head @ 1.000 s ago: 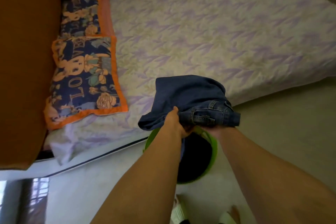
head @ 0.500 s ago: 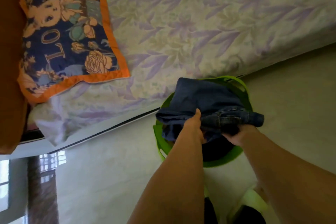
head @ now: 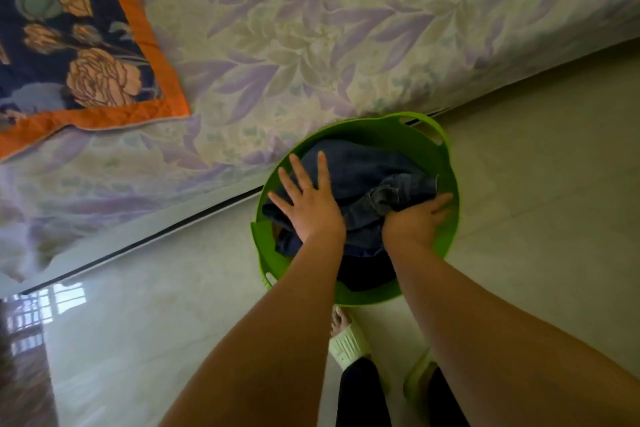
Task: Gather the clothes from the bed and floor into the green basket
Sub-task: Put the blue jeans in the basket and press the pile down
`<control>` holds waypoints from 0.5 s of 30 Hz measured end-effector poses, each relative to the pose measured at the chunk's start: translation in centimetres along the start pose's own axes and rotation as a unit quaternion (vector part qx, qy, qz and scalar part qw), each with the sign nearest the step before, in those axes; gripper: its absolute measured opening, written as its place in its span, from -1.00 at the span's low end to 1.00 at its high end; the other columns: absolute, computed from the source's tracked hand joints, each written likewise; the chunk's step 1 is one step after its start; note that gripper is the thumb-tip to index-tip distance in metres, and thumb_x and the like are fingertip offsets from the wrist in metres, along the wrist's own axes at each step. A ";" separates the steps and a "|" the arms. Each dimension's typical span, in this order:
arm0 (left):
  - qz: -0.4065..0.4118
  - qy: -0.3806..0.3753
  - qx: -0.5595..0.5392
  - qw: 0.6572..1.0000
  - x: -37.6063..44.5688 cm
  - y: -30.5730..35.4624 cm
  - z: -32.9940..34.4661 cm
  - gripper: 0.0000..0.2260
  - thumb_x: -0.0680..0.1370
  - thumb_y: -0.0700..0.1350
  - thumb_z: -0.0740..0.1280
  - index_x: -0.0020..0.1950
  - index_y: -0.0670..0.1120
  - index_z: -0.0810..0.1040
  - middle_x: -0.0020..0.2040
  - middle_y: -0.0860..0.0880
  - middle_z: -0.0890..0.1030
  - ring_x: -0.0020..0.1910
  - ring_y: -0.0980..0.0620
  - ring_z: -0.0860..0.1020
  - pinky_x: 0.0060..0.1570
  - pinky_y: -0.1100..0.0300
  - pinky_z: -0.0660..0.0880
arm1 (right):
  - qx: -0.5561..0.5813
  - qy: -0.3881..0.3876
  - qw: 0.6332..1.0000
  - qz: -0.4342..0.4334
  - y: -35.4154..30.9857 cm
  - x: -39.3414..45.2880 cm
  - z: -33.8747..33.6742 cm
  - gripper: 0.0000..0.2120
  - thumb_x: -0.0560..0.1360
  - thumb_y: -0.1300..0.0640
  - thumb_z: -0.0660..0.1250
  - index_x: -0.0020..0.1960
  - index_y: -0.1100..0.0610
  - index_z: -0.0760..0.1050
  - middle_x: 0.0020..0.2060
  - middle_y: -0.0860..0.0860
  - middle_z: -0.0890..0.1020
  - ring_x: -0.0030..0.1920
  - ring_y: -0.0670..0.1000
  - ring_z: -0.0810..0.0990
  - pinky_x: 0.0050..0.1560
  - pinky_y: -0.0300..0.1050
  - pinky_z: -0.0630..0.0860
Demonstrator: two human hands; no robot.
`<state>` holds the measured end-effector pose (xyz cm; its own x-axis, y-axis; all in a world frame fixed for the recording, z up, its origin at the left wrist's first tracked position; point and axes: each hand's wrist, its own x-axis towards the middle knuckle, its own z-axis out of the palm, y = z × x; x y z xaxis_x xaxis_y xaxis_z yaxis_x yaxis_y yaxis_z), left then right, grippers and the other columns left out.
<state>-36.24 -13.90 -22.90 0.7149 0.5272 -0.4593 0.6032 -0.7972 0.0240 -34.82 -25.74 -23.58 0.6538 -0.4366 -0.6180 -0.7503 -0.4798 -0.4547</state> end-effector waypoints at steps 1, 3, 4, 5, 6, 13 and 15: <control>0.067 -0.056 0.050 0.995 0.4 0.1 0.3 -0.20 0.62 -0.22 0.19 0.53 0.19 -0.37 0.58 -0.12 -0.30 0.54 -0.28 -0.25 0.42 -0.40 -0.16 | -0.046 0.000 0.998 -0.039 -0.3 0.0 0.0 -0.20 0.56 0.25 0.22 0.58 0.05 -0.25 0.54 0.19 -0.15 0.47 0.31 0.20 0.35 0.19 0.32; 0.131 -0.154 0.082 0.976 1.4 0.1 1.4 -0.19 0.62 -0.12 0.25 0.52 0.26 -0.34 0.57 -0.10 -0.32 0.53 -0.32 -0.25 0.38 -0.46 -0.16 | -0.182 -0.018 0.978 -0.104 -0.3 0.6 0.2 -0.19 0.56 0.21 0.28 0.58 -0.06 -0.20 0.55 0.15 -0.20 0.39 0.28 0.34 0.09 0.08 0.48; 0.128 -0.193 0.083 0.969 1.6 0.1 1.9 -0.18 0.60 -0.08 0.28 0.52 0.28 -0.31 0.56 -0.10 -0.36 0.53 -0.34 -0.24 0.37 -0.47 -0.13 | -0.221 -0.040 0.967 -0.120 -0.4 1.0 0.4 -0.21 0.56 0.20 0.29 0.57 -0.10 -0.14 0.55 0.13 -0.22 0.39 0.27 0.35 0.04 0.06 0.49; 0.120 -0.224 0.084 0.964 1.7 0.2 2.5 -0.18 0.59 -0.07 0.31 0.53 0.28 -0.27 0.54 -0.10 -0.40 0.52 -0.35 -0.24 0.36 -0.48 -0.08 | -0.254 -0.073 0.956 -0.130 -0.3 1.5 0.6 -0.23 0.56 0.18 0.30 0.56 -0.12 -0.09 0.55 0.13 -0.24 0.42 0.27 0.31 0.06 0.07 0.50; 0.108 -0.248 0.086 0.959 1.8 0.3 3.5 -0.18 0.57 -0.09 0.34 0.53 0.28 -0.22 0.52 -0.09 -0.44 0.52 -0.34 -0.26 0.35 -0.48 -0.03 | -0.286 -0.099 0.943 -0.136 0.1 2.2 1.1 -0.24 0.56 0.16 0.30 0.56 -0.14 -0.09 0.55 0.14 -0.27 0.46 0.27 0.24 0.12 0.10 0.49; 0.053 -0.273 0.123 0.953 3.4 -0.3 10.1 -0.21 0.60 -0.19 0.30 0.53 0.31 -0.19 0.39 -0.08 -0.65 0.45 -0.36 -0.43 0.32 -0.47 0.11 | -0.423 -0.215 0.874 -0.101 2.4 5.5 5.4 -0.08 0.51 0.01 0.38 0.52 -0.24 -0.27 0.40 0.21 -0.56 0.50 0.42 -0.16 0.43 0.40 0.11; 0.057 -0.265 0.127 0.954 4.8 -0.1 12.2 -0.14 0.58 -0.20 0.33 0.51 0.32 -0.23 0.37 -0.10 -0.67 0.43 -0.38 -0.45 0.31 -0.48 0.12 | -0.435 -0.221 0.868 -0.098 3.7 7.6 6.6 -0.04 0.49 -0.02 0.41 0.52 -0.25 -0.30 0.38 0.22 -0.59 0.49 0.43 -0.17 0.43 0.41 0.08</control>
<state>-37.15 -14.89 -35.90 0.4516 0.2639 -0.8523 0.3785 -0.9217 -0.0848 -33.30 -25.77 -34.22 0.5148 -0.0403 -0.8563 -0.1462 -0.9884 -0.0414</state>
